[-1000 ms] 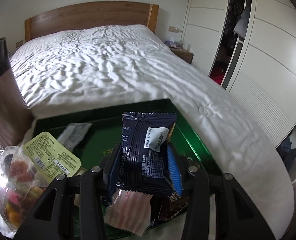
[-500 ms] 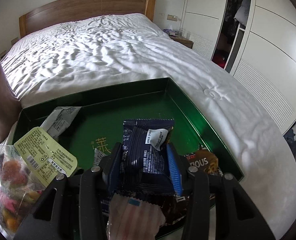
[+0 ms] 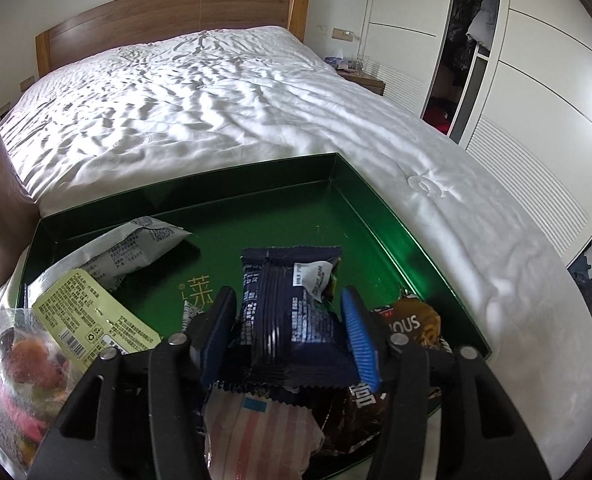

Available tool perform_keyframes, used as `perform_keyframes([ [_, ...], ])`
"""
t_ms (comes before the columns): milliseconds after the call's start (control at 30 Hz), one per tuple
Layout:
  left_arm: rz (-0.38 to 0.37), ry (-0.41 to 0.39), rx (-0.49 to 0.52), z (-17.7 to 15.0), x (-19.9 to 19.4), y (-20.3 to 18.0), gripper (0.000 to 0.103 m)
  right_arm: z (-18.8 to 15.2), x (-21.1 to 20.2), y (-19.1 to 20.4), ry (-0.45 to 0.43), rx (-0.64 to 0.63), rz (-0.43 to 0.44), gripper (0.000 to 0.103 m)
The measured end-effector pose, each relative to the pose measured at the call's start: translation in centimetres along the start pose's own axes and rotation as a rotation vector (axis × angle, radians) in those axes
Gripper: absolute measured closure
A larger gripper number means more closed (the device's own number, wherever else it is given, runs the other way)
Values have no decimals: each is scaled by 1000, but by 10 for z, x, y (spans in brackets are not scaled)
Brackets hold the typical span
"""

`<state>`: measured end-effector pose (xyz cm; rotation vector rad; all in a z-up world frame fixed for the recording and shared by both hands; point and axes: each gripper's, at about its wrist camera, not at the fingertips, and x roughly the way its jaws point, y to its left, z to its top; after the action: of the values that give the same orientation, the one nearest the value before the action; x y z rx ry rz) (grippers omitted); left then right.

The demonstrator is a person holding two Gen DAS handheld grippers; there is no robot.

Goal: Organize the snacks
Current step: 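Release the navy packet into the tray with the right tool while the left tool releases the fruit bag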

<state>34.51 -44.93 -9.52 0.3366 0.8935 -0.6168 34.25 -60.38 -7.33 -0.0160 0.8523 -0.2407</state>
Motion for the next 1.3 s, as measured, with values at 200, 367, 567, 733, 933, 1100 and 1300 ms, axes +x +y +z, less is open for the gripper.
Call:
perform_keyframes([
  [200,7,-28,-7,0,-8,0,40,-1,0,0,-4,4,-6,34],
  [367,14,-45,-8,1,-14,0,37,0,-2,-1,-10,16,-7,23],
  [567,16,-58,-14,4,-20,3,35,3,-10,1,-30,20,-8,21],
  [733,24,-91,-16,7,-32,5,31,9,-24,3,-65,26,-4,15],
  [933,38,-132,-10,9,-57,7,29,21,-56,8,-131,25,7,6],
  [1100,50,-163,-27,3,-89,16,24,21,-94,14,-179,20,12,1],
  [1300,101,-189,-38,-14,-133,27,14,1,-151,24,-213,5,32,0],
])
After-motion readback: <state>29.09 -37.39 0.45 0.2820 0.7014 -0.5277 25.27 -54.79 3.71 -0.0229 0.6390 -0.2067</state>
